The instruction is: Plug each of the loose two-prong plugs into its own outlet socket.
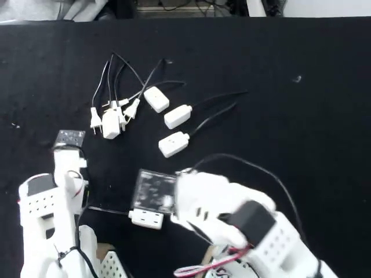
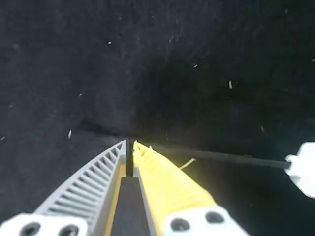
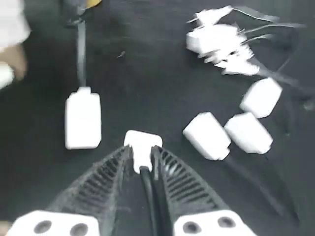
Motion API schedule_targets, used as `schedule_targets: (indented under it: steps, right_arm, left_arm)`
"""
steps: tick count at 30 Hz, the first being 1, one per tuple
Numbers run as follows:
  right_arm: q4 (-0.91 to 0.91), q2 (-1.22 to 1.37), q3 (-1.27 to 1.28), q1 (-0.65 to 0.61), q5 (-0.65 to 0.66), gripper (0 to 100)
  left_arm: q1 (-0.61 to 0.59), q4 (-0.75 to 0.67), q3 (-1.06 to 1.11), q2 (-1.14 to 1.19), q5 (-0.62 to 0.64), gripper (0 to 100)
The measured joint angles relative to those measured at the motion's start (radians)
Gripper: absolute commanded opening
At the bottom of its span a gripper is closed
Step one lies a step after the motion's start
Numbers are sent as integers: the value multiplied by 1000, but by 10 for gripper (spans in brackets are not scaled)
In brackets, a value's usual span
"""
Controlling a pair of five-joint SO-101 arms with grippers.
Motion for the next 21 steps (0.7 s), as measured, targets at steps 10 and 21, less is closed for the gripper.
schedule_targets:
  steps: [10, 21]
  right_arm:
    - [71, 284, -146, -48, 104, 11]
    - [55, 405, -178, -51, 110, 11]
  left_arm:
    - [2, -84, 100, -2, -104, 30]
    - [6, -153, 144, -11, -126, 32]
